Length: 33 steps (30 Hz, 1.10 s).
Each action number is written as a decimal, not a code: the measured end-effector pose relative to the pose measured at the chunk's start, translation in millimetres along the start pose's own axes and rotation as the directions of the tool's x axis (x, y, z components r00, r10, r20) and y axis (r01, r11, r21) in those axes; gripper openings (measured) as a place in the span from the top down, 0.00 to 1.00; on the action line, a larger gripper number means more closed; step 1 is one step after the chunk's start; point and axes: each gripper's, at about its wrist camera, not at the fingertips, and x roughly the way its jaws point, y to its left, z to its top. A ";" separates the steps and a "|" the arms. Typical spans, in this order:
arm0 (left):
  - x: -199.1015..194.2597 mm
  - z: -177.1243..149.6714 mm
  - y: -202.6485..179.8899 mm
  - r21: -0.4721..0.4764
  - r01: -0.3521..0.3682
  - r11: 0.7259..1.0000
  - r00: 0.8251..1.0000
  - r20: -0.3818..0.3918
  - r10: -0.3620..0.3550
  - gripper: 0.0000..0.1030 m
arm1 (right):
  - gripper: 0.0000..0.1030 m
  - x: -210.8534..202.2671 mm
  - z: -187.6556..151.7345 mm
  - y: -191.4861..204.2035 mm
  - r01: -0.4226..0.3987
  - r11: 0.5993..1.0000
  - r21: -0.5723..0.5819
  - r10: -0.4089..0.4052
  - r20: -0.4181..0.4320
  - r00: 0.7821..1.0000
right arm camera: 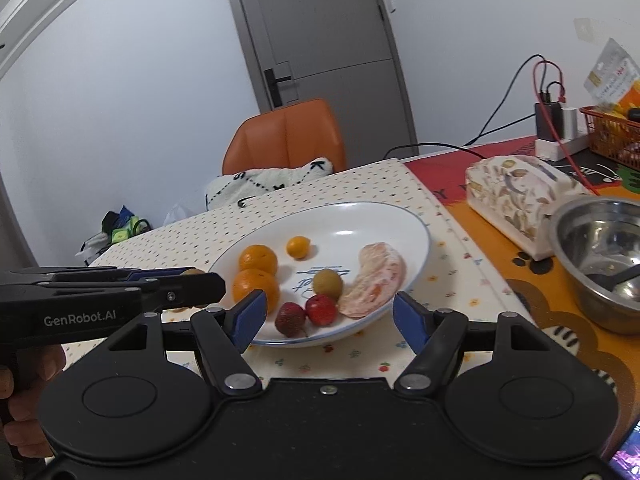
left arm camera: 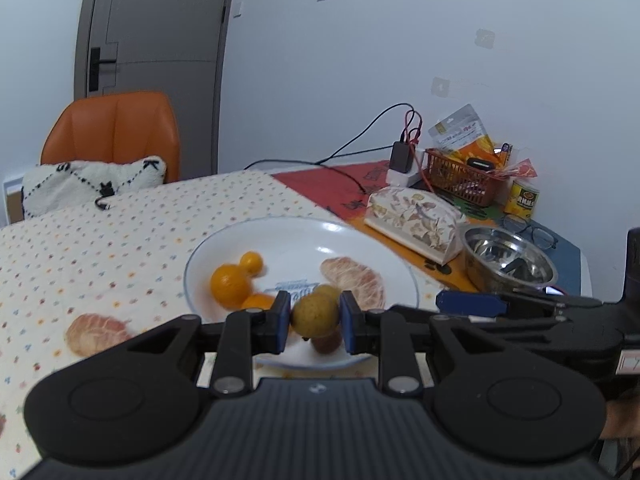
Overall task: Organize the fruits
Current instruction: 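Carry both fruits over the white bowl and open both grippers to drop them, then withdraw both grippers from the bowl toward the remaining fruits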
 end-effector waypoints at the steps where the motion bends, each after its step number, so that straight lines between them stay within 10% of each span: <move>1: -0.4 1.0 -2.9 0.014 -0.006 1.000 1.000 0.011 0.006 0.71 | 0.32 -0.4 0.3 -1.5 0.000 1.000 0.005 0.000 0.001 1.000; 10: -21.1 1.2 3.0 0.031 -0.068 0.997 0.996 0.056 0.066 0.28 | 0.32 -2.8 1.1 -5.2 0.000 1.000 0.021 0.000 0.005 1.000; 19: -38.9 -7.6 29.8 -0.017 -0.152 0.988 0.988 0.040 0.152 0.10 | 0.31 -2.6 0.9 5.5 -0.023 1.000 0.012 0.023 0.006 1.000; 33: -84.5 -20.7 81.1 -0.138 -0.280 0.950 0.959 0.009 0.284 0.06 | 0.00 -7.4 2.8 38.1 -0.082 0.996 -0.023 0.082 0.015 0.997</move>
